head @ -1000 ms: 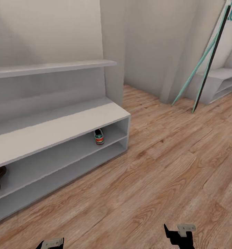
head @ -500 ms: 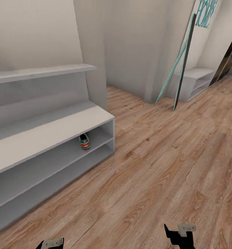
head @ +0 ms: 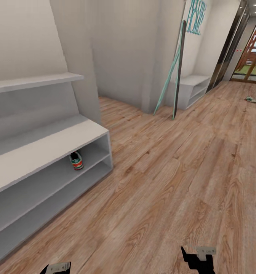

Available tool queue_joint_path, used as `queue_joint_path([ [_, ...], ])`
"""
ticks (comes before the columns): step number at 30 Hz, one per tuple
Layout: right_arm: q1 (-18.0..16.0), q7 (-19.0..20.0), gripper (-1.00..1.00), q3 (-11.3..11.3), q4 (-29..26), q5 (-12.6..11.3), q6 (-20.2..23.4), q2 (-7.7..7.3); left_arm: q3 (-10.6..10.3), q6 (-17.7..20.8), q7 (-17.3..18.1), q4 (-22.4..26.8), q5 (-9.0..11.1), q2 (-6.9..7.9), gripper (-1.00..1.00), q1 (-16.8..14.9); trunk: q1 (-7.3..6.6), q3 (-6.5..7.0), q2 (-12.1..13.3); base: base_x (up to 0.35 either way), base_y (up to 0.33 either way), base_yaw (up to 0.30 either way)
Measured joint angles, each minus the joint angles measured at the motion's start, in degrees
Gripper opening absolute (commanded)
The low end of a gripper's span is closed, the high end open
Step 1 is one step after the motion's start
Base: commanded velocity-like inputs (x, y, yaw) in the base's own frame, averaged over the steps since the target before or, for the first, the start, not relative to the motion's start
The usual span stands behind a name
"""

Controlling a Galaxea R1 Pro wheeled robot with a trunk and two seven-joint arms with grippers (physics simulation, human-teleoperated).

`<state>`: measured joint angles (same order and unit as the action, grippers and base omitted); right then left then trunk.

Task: Pick up the two gym shoes and the two sandals from the corridor floor and place them onto the hallstand (shoe rack) in the corridor, making sure they are on the rack and not on the floor. Arrange them so the two gym shoes are next to each other and the two sandals are next to each other.

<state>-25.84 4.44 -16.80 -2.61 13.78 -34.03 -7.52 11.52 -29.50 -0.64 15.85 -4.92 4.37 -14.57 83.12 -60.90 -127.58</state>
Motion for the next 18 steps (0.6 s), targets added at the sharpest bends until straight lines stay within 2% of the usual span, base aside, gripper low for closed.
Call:
queue_joint_path([
  [8,0.0,0.0,1.0,0.0,0.0,0.0,0.0,0.02,0.3,0.2,-0.2,0.1,0.3,0.04,1.0,0.0,0.0,0.37,0.0,0.0,0.0,-0.285],
  [18,0.0,-0.7,1.0,0.0,0.0,0.0,-0.1,0.09,0.4,0.0,-0.2,0.1,3.5,0.17,1.0,0.0,0.0,0.84,0.0,0.0,0.0,-0.285],
])
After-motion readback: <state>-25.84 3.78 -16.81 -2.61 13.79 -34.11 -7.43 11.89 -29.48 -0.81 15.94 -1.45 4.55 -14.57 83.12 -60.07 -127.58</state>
